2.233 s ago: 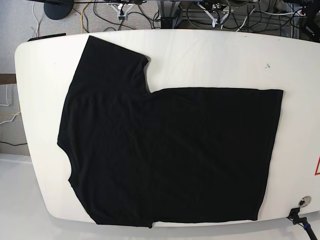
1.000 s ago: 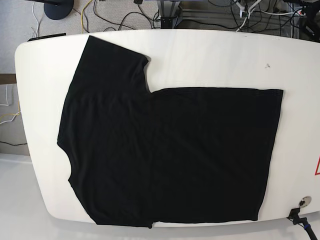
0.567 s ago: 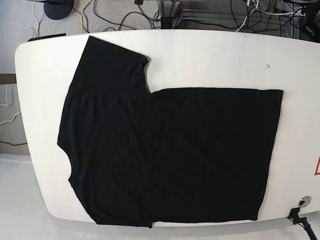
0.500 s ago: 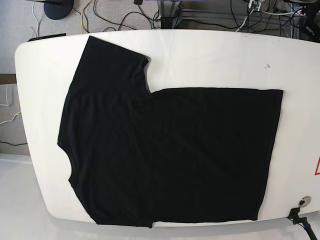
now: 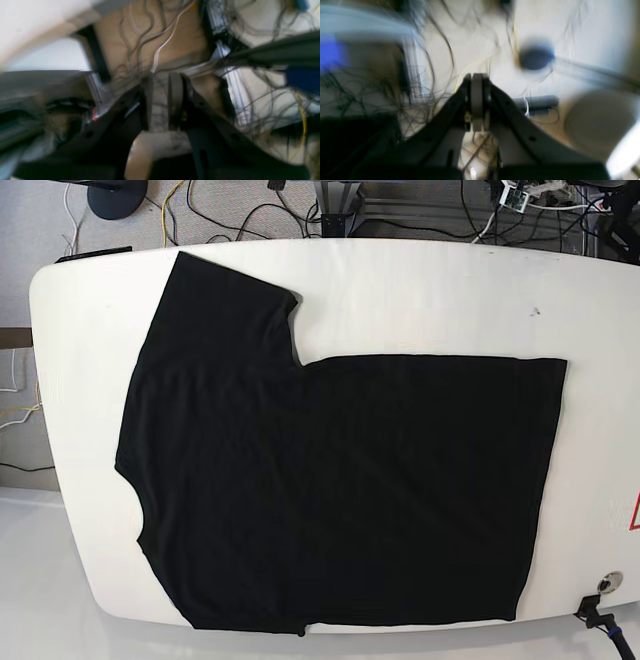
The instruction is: Fold the T-shirt properly
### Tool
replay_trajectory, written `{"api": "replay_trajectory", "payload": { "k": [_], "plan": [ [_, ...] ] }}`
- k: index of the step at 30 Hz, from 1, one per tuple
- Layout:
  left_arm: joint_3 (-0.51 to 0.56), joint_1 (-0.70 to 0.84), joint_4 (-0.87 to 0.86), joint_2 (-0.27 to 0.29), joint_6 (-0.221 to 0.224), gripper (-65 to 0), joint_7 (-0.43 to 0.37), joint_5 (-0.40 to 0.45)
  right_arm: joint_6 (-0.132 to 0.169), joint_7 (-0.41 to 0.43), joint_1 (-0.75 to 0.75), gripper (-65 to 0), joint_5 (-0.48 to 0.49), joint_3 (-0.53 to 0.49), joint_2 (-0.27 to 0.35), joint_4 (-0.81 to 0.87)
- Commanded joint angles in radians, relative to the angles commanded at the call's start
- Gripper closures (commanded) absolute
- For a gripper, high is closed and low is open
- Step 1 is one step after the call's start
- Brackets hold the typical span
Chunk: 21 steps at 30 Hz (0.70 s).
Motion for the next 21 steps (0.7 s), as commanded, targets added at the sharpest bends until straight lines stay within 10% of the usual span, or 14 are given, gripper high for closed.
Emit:
{"api": "replay_trajectory", "payload": {
  "k": [5,13,21],
  "plan": [
    [-0.077,0.049,0.140,-0.024,-0.044,-10.4,0.032,-0.027,0.003,-0.020,-0.046,0.0,0.070,0.044,0.047,0.249],
    [-0.256,0.043,0.328,-0.041,-0.343,-12.7,0.122,-0.133,0.043,-0.176,0.012,0.0,0.407,0.220,0.134,0.473],
    [-0.319,-0.058,0.395,-0.061,-0.380,-11.9,0.161,-0.165,0.249,-0.412,0.224,0.0,0.602,0.439,0.137,0.496]
  ]
}}
